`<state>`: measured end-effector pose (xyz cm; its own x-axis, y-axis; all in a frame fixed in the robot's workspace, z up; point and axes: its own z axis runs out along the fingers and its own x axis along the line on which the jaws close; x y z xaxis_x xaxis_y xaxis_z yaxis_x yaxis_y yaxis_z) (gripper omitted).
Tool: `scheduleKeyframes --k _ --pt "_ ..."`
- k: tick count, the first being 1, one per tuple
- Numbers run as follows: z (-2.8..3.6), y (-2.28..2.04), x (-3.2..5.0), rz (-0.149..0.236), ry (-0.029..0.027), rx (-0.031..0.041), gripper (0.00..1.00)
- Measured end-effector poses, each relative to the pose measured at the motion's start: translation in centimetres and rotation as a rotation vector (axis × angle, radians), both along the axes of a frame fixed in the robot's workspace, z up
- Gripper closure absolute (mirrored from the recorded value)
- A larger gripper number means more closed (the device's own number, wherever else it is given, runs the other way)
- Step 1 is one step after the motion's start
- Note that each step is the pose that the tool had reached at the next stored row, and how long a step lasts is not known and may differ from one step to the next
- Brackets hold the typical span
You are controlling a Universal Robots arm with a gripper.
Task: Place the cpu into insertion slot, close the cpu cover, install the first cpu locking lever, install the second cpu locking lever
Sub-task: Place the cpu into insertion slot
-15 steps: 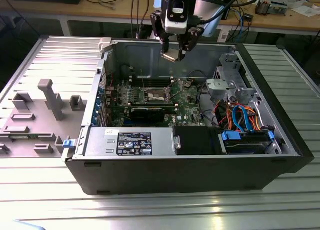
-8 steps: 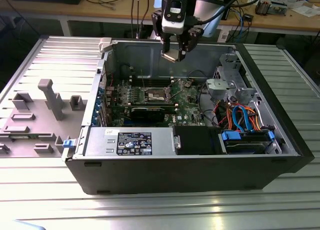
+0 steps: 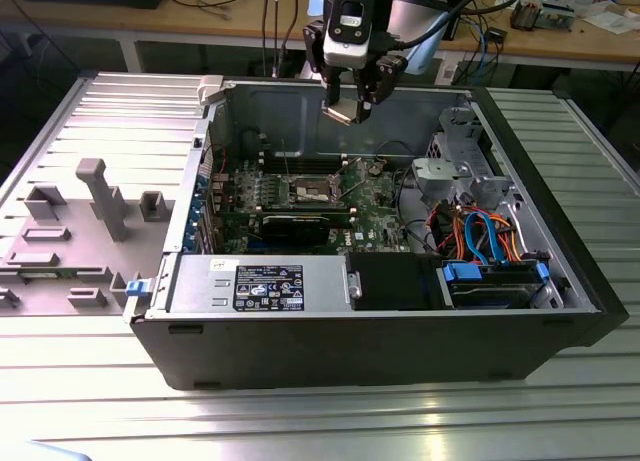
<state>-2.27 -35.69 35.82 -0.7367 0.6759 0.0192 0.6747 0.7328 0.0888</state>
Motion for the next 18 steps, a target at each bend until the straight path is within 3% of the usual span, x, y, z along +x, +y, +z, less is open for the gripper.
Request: scheduleKeyframes --k 7,9,10,18 --pt "0.0 0.0 0.0 -0.001 0.0 0.0 0.46" --pt "-0.03 0.0 0.0 -0.096 0.0 -0.0003 0.46" --pt "-0.03 0.0 0.0 -0.109 0.0 -0.0002 0.46" --pt "-0.04 0.0 0.0 -0.125 0.0 -0.0003 0.46"
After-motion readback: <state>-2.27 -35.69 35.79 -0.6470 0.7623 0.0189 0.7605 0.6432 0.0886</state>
